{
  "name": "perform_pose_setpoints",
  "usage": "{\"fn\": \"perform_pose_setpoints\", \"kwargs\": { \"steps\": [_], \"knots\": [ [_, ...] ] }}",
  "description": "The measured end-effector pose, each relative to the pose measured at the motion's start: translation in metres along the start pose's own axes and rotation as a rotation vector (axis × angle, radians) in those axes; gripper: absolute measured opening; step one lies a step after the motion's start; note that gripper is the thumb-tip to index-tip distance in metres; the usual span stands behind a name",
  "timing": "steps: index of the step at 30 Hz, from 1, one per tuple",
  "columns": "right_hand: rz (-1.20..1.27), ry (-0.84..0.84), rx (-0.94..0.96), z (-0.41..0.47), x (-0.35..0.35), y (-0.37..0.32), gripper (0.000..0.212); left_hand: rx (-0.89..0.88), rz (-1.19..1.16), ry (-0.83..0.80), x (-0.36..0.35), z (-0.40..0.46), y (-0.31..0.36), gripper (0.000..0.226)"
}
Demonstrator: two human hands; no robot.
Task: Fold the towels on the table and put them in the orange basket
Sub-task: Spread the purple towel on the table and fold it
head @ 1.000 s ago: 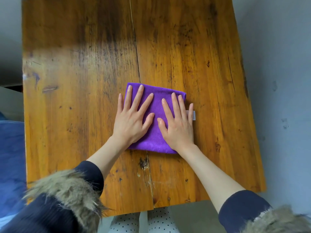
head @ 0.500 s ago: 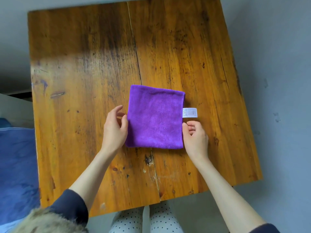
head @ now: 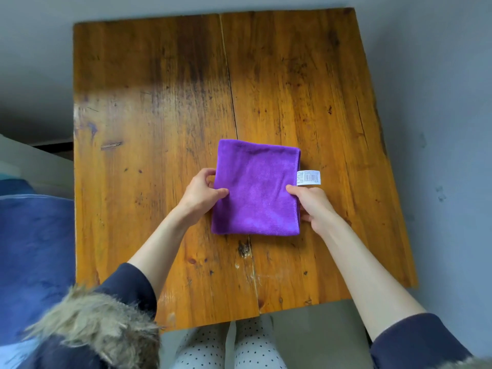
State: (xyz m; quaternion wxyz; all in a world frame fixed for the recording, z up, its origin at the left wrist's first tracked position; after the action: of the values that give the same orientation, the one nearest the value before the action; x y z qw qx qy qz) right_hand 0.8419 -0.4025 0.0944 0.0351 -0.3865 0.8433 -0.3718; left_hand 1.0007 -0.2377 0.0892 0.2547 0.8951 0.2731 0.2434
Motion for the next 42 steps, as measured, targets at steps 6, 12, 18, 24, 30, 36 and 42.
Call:
{"fn": "perform_pose_setpoints", "kwargs": {
  "steps": [6,12,18,24,30,36,42],
  "knots": [
    [-0.035,-0.052,0.074,0.008,0.004,-0.009,0.021,0.048,-0.151,-0.019,-0.004,-0.008,-0.010,0.045],
    [-0.055,-0.179,0.067,0.018,0.008,-0.014,0.022,-0.037,0.078,0.167,-0.017,-0.018,-0.007,0.059],
    [-0.112,-0.366,0.060,0.010,0.009,-0.022,0.014,0.182,-0.226,0.009,-0.018,-0.032,-0.026,0.049],
    [-0.224,-0.542,0.056,-0.030,-0.016,-0.017,0.020,0.251,-0.394,-0.055,0.010,-0.081,-0.064,0.043],
    [-0.292,-0.719,0.104,-0.096,-0.070,-0.022,0.026,0.206,-0.583,0.026,0.060,-0.158,-0.122,0.042],
    [-0.409,-0.902,0.082,-0.178,-0.155,-0.014,0.019,0.156,-0.777,0.198,0.120,-0.235,-0.194,0.044],
    [-0.548,-1.030,0.191,-0.271,-0.246,0.006,0.015,0.119,-0.969,0.334,0.175,-0.311,-0.273,0.043]
  ]
}}
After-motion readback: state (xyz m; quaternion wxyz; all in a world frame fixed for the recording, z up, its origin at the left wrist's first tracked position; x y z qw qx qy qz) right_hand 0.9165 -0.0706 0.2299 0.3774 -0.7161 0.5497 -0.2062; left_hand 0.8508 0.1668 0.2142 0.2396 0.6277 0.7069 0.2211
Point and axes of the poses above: each hand's wrist, its own z-axis towards the middle knuckle, its own x-axis out of the back of the hand, y = z × x, the point moved 3 cm from there along z, towards the middle knuckle, and after that the axes turned 8 degrees about x, right-handed, at the moved point
